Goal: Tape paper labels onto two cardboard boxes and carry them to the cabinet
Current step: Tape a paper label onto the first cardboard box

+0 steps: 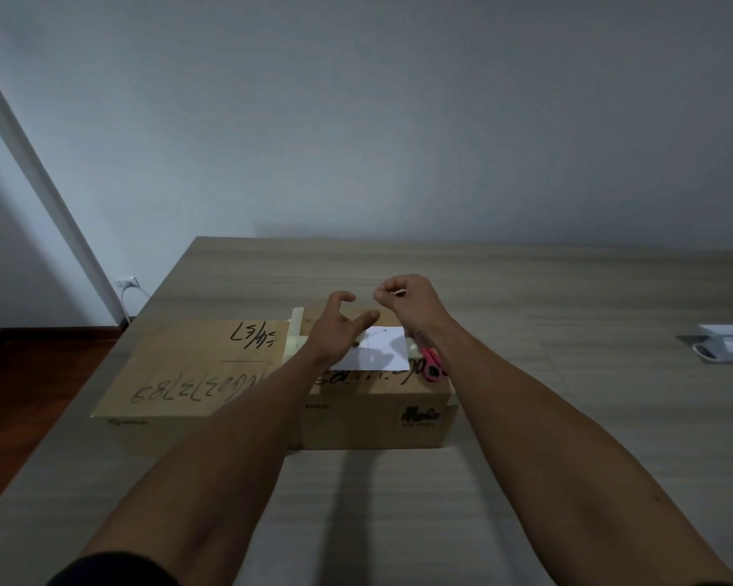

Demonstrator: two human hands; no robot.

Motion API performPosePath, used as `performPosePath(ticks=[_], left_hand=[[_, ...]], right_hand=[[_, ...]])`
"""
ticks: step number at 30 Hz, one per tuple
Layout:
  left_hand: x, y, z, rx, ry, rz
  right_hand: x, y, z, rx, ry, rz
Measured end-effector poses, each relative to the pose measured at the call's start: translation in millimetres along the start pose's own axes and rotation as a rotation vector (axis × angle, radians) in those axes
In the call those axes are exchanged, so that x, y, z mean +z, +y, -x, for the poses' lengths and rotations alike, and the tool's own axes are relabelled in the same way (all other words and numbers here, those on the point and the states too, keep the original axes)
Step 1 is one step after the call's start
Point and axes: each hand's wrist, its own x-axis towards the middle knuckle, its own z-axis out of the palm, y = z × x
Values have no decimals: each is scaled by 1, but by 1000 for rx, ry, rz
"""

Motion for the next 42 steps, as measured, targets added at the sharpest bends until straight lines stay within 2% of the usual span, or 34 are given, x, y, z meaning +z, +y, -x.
performPosePath(ticks=[3, 7, 10, 16, 24, 34, 39, 42], left_hand=[[-1, 2, 3, -56, -23, 18], [4, 10, 3, -156, -52, 251], [6, 11, 5, -183, -89, 324], [3, 14, 4, -237, -101, 248], [1, 19, 5, -132, -192, 238], [5, 25, 7, -128, -284, 254], [7, 29, 6, -113, -299, 220], [8, 22, 7, -107, -303, 187]], right_hand=[[-5, -8, 0, -39, -18, 42], [-9, -15, 0, -40, -29, 46], [-13, -19, -2, -34, -39, 67], [-15, -20, -4, -61, -42, 107], [-20, -16, -7, -56, -54, 128], [-22, -17, -7, -80, -51, 179], [-22, -11, -9, -20, 23, 137], [-22, -2, -13, 94, 110, 113]])
